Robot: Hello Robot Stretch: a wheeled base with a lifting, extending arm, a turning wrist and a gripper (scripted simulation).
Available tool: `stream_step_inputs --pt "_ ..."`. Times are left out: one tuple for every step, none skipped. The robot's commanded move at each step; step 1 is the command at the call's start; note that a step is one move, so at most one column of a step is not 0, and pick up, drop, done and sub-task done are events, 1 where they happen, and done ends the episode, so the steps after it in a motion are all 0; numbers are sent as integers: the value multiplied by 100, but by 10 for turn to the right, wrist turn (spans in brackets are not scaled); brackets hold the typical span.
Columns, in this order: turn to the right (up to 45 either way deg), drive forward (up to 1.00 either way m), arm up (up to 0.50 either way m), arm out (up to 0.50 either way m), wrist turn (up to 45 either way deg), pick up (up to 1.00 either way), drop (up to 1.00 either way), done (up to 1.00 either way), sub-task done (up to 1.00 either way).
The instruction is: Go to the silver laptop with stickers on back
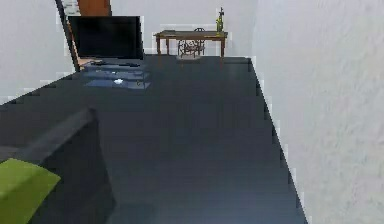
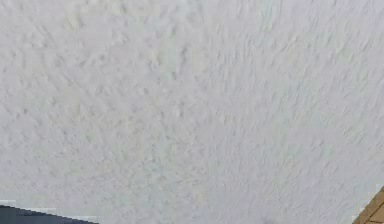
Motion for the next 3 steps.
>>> stream_step_inputs --pt "30 0 0 0 0 0 0 0 0" --pt "0 100 0 0 0 0 0 0 0" --pt "0 20 0 0 0 0 0 0 0"
